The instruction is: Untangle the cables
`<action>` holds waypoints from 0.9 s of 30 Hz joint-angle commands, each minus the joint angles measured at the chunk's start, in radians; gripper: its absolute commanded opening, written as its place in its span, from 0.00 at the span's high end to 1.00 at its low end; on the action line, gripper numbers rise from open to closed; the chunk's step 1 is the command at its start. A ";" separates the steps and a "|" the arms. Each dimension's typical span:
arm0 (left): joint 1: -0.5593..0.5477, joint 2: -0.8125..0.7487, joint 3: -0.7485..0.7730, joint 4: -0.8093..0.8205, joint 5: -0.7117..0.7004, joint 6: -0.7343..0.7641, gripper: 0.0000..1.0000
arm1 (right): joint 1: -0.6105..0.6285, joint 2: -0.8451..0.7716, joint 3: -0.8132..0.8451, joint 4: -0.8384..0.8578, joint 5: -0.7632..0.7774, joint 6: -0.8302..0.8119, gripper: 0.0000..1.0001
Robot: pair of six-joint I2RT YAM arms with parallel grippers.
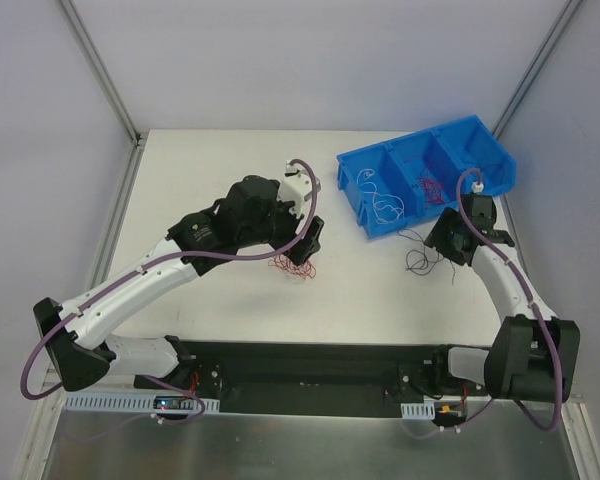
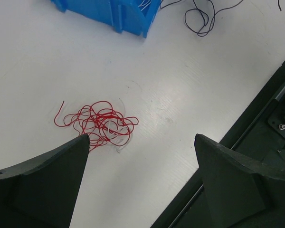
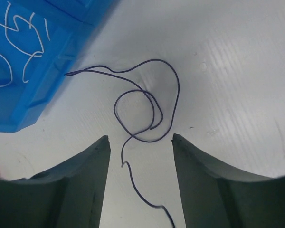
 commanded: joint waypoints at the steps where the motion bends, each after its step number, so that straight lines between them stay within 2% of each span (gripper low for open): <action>1: -0.027 -0.039 -0.003 0.060 -0.062 0.041 0.08 | -0.046 0.062 -0.043 0.116 -0.217 0.033 0.34; 2: -0.035 -0.042 -0.003 0.060 -0.072 0.049 0.08 | -0.046 0.081 -0.049 0.128 -0.227 0.039 0.26; 5: -0.049 -0.039 -0.006 0.060 -0.090 0.049 0.08 | -0.046 0.125 -0.055 0.141 -0.233 0.045 0.19; 14: -0.059 -0.025 -0.011 0.058 -0.105 0.049 0.07 | -0.014 0.182 -0.061 0.087 -0.066 0.030 0.17; 19: -0.059 -0.016 -0.012 0.060 -0.101 0.049 0.07 | -0.003 0.248 -0.048 0.104 -0.063 0.007 0.16; 24: -0.059 -0.010 -0.012 0.061 -0.108 0.049 0.07 | 0.052 0.351 0.014 0.089 0.020 0.016 0.19; 27: -0.059 -0.005 -0.014 0.061 -0.113 0.049 0.07 | 0.074 0.391 0.035 0.058 0.068 0.046 0.32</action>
